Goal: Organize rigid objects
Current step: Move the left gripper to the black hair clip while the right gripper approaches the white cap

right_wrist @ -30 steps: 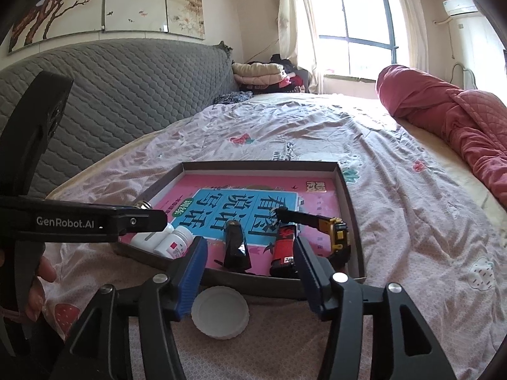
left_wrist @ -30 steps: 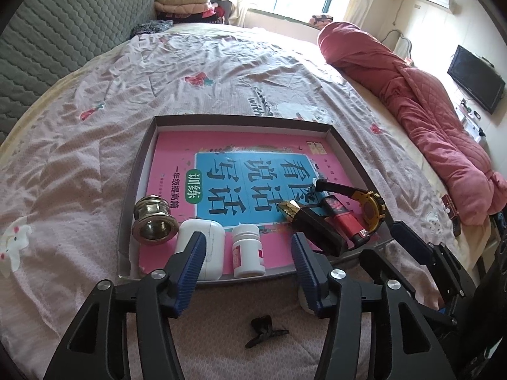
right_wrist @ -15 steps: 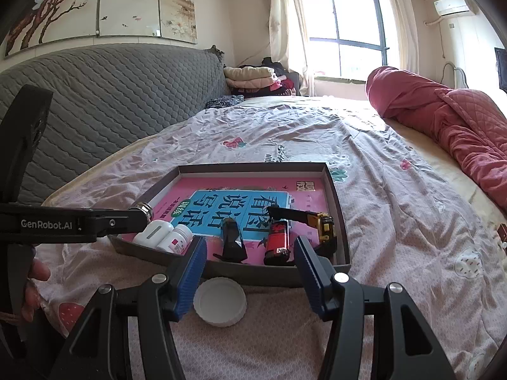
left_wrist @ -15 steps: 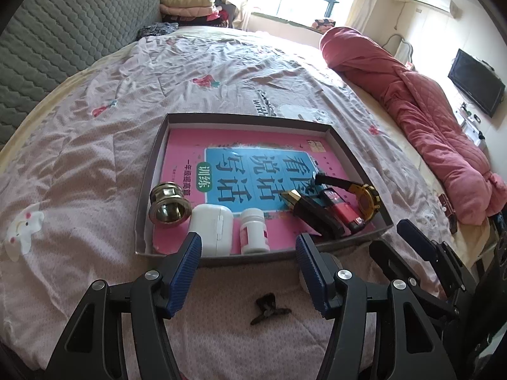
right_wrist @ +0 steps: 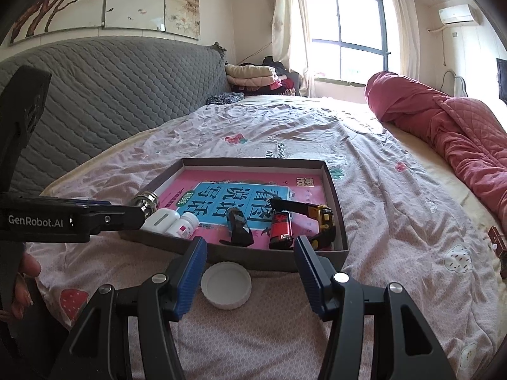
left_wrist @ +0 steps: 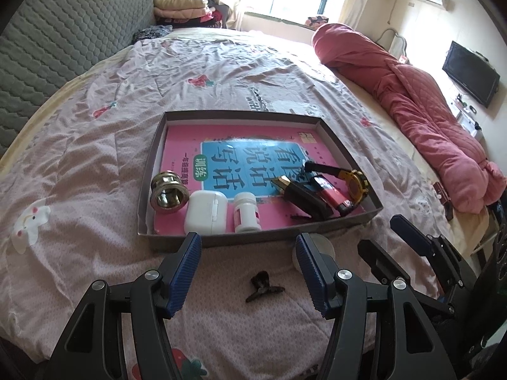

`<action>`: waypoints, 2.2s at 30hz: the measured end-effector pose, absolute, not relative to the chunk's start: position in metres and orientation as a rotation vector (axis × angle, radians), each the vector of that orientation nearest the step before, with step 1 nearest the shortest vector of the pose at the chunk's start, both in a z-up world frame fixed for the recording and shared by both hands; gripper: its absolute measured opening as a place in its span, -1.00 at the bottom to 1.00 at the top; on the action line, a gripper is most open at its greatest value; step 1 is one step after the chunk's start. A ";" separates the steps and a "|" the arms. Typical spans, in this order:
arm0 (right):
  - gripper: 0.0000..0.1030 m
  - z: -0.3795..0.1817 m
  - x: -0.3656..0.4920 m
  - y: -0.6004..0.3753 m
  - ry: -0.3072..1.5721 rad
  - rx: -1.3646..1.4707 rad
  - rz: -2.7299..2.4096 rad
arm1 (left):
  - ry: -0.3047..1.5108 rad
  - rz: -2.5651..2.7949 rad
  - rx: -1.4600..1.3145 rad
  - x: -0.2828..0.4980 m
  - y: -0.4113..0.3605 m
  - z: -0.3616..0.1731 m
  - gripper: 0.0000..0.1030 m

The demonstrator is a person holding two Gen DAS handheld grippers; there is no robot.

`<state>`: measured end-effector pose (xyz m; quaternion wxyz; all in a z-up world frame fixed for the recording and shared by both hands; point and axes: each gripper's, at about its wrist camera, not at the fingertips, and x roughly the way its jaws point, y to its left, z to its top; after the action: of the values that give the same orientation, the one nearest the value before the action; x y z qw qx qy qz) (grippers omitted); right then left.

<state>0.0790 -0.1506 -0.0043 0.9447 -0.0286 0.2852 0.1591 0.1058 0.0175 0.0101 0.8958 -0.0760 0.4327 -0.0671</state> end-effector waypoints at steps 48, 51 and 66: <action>0.10 -0.039 0.057 -0.133 0.747 -0.202 0.353 | 1.074 -0.177 -0.104 0.084 0.003 -0.053 0.24; 0.10 -0.042 0.060 -0.132 0.760 -0.204 0.353 | 1.079 -0.175 -0.136 0.089 0.004 -0.056 0.24; 0.10 -0.055 0.074 -0.129 0.779 -0.198 0.363 | 1.085 -0.159 -0.147 0.116 -0.012 -0.067 0.24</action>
<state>0.0742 -0.1292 -0.0546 0.9043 -0.0960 0.3771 0.1755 0.1156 -0.0120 -0.0674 0.8508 -0.0698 0.5154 -0.0753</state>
